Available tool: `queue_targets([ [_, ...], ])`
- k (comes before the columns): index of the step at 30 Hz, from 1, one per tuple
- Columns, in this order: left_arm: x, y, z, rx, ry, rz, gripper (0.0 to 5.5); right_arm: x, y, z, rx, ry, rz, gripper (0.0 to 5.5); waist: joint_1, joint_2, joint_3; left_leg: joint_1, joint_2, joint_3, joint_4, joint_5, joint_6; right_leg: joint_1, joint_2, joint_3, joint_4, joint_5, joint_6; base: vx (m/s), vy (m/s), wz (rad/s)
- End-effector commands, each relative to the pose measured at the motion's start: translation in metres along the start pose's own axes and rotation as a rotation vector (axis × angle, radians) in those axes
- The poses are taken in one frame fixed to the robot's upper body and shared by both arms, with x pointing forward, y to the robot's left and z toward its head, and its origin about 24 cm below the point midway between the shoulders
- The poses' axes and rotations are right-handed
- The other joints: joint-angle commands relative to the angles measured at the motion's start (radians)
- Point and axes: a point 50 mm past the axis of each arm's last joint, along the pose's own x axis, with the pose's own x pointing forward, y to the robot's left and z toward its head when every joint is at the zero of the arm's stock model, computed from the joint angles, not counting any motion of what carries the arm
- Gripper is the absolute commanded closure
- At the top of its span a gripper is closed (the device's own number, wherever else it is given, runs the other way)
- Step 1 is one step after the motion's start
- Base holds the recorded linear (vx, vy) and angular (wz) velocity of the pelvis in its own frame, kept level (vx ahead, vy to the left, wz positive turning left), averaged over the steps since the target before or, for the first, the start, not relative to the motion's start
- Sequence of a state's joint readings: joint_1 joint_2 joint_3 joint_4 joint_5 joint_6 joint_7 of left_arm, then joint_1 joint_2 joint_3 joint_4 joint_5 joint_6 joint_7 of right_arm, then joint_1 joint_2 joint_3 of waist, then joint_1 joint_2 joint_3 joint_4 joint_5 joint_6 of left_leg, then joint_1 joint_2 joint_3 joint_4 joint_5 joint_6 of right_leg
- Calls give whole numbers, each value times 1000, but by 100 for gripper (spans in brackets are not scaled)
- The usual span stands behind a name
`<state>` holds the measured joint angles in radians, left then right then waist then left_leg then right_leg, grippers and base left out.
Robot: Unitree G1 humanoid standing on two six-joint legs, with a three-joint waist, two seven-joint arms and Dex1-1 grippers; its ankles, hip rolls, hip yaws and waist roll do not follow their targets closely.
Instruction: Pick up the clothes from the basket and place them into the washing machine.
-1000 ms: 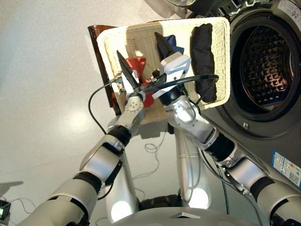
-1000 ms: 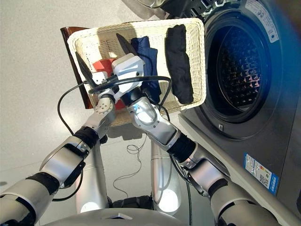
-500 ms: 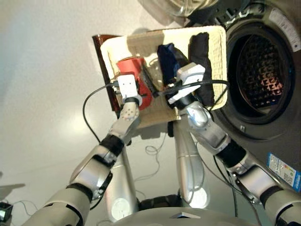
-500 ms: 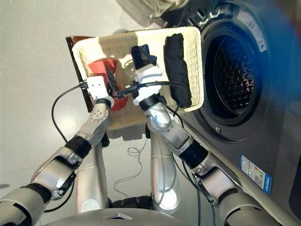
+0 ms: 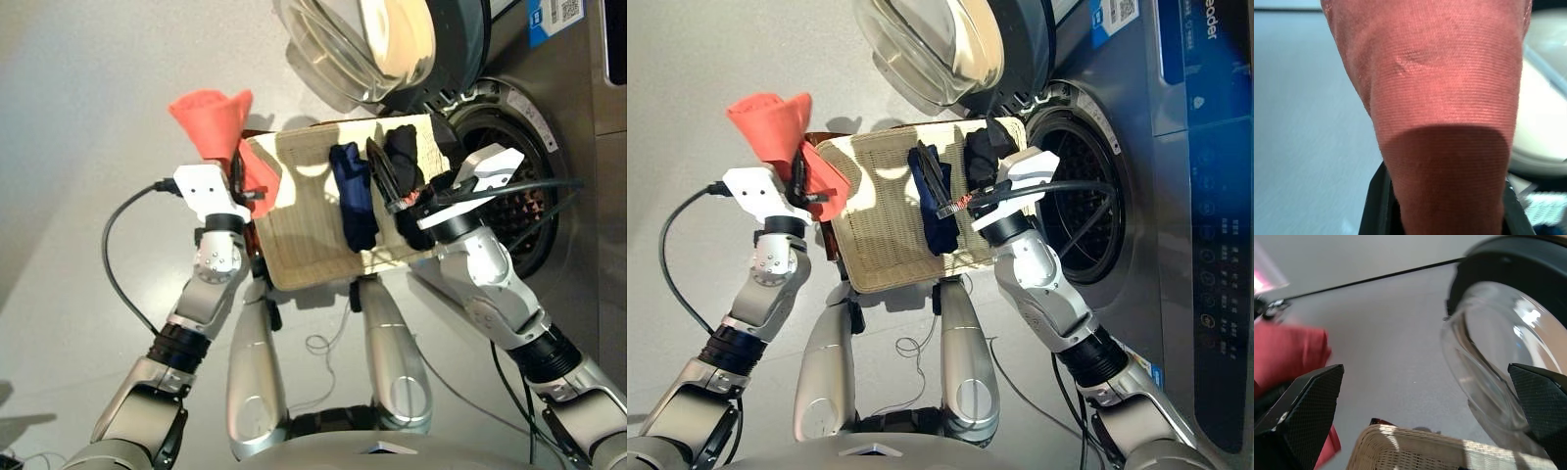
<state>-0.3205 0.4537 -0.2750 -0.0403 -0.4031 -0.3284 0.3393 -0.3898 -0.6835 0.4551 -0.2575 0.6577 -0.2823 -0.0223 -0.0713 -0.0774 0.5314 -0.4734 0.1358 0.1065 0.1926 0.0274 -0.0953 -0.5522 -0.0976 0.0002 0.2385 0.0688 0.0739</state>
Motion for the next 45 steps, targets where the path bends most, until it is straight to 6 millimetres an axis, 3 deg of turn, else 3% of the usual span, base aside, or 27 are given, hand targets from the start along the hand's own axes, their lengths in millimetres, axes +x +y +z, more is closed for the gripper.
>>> queue_targets([
  [1, 4, -14, 53, -118, -276, -116, 550, 12, 9, 46, -19, -176, 126, 0, -8, 5, -11, 7, -24, -4, -16, 28, -9, 20, -29, 25, -20, -31, 65, 0, 0, 0],
  [6, -2, -17, 67, -290, -299, -176, 550, 16, 13, 61, -37, -182, 233, 0, -1, 8, -11, 9, -21, -7, -11, 26, -11, 24, -28, 26, -19, -34, 63, 0, 0, 0],
  [16, -1, -38, 83, -401, -328, -345, 550, 36, 26, 67, -111, -174, 353, 0, 4, 24, -11, -10, -14, -11, 1, 30, -19, 17, -31, 22, -13, -41, 59, 0, 0, 0],
  [27, 2, -57, 82, -409, -297, -501, 550, 63, 38, 16, -88, 83, 468, 0, 30, 47, -11, -21, -13, -17, 5, 37, -24, 11, -42, 14, -8, -40, 57, 0, 0, 0],
  [36, 2, -68, 89, -405, -318, -608, 550, 71, 46, -24, -70, 274, 531, 0, 44, 58, -11, -32, -14, -25, 12, 40, -26, 0, -41, 10, 4, -42, 54, 0, 0, 0],
  [45, 4, -71, 89, -396, -327, -610, 550, 77, 56, -28, -81, 255, 545, 0, 47, 64, -11, -33, -14, -24, 9, 42, -24, -3, -42, 12, 4, -43, 52, 0, 0, 0],
])
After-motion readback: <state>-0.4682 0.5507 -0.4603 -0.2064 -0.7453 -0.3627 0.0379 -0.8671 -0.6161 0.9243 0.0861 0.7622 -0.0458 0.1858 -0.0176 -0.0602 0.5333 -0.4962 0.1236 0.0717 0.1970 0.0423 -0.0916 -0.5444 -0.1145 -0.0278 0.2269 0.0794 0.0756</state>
